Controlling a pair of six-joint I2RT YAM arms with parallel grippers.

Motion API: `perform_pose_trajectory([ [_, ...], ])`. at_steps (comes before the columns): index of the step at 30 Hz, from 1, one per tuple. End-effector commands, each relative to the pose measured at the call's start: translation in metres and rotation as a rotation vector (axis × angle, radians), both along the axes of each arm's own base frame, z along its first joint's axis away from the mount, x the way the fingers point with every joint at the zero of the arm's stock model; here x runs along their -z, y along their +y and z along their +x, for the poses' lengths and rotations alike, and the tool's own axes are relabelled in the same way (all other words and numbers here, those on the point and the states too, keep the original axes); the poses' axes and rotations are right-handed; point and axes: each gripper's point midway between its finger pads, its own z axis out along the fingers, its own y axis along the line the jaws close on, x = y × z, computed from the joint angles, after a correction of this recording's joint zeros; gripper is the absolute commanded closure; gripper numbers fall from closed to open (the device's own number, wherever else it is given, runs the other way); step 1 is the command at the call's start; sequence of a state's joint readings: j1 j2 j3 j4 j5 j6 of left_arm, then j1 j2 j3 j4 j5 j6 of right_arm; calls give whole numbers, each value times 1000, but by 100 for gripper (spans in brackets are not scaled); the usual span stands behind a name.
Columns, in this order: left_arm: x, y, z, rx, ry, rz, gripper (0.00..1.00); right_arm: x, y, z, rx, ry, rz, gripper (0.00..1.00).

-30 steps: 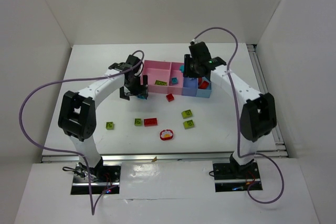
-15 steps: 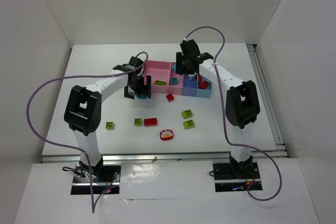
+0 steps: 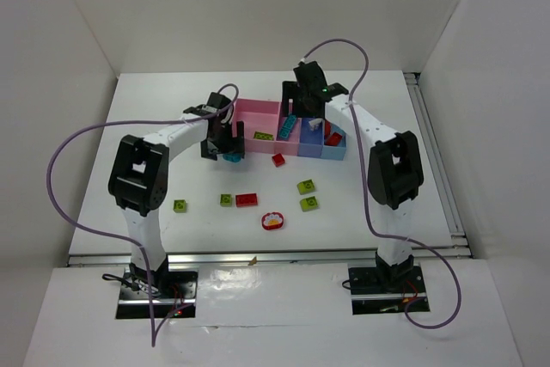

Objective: Sort the legos into containers by color

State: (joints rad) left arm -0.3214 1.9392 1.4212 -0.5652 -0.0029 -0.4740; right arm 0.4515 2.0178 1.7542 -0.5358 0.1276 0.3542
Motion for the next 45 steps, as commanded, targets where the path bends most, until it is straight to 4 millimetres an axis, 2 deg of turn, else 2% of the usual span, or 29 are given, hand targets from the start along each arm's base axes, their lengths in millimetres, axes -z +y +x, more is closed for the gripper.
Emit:
perform_pose_trajectory([
  [1,-1,-6,16,11,-32,-21,0,-56,-7,1,27,-122,0,13],
  [6,7,-8,22,28,-26,-12,0,-63,-15,-5,45,-132,-13,12],
  [9,7,-8,30,23,-47,-7,14,-57,-19,-9,53,-121,-27,12],
  [13,8,3,27,0,-60,39,27,-52,-21,-13,52,-109,-33,12],
  [15,2,6,26,-6,-75,46,33,-52,-21,-13,52,-109,-33,12],
  [16,1,6,26,-6,-75,46,41,-52,-21,-13,52,-109,-33,12],
  [17,-5,7,28,-11,-92,51,41,-52,-21,-13,52,-109,-33,12],
  [18,-6,9,23,-11,-84,53,41,-52,-21,-13,52,-109,-33,12],
  [22,-33,5,9,19,-99,54,42,-57,-25,-12,68,-123,-42,12],
  [23,-49,-1,6,49,-129,50,42,-58,-27,-12,77,-127,-50,12],
  [25,-67,-9,-1,87,-152,48,42,-60,-30,-13,87,-134,-57,12],
  [26,-71,-12,-9,115,-145,57,42,-55,-33,-18,87,-122,-64,12],
  [28,-96,-33,-16,176,-187,11,42,-58,-40,-22,104,-123,-56,12],
  [29,-99,-40,-19,194,-185,-4,42,-49,-43,-28,103,-102,-68,12],
  [30,-110,-51,-21,228,-210,-26,42,-53,-48,-32,104,-105,-58,12],
  [31,-128,-57,-13,234,-250,-54,42,-50,-51,-38,110,-89,-59,12],
  [32,-133,-70,-15,267,-246,-86,42,-39,-58,-46,122,-68,-86,12],
  [33,-141,-80,-12,285,-262,-107,42,-44,-66,-54,141,-67,-76,12],
  [34,-136,-86,-7,292,-247,-113,42,-43,-70,-60,148,-65,-85,12],
  [35,-153,-99,1,310,-287,-139,42,-30,-82,-73,179,-28,-96,12],
  [36,-156,-107,6,321,-299,-145,42,-40,-85,-81,181,-50,-83,12],
  [37,-159,-119,21,330,-312,-165,42,-41,-94,-85,218,-51,-72,12],
  [38,-158,-127,25,339,-312,-167,42,-30,-108,-96,247,-21,-94,12],
  [39,-157,-133,32,346,-311,-177,42,-38,-115,-104,257,-35,-87,12],
  [41,-159,-143,45,334,-317,-200,42,-36,-124,-119,284,-15,-102,12],
  [42,-136,-148,53,333,-282,-187,42,-31,-131,-127,292,4,-112,12],
  [45,-126,-156,67,323,-275,-192,41,-30,-138,-148,305,32,-114,12],
])
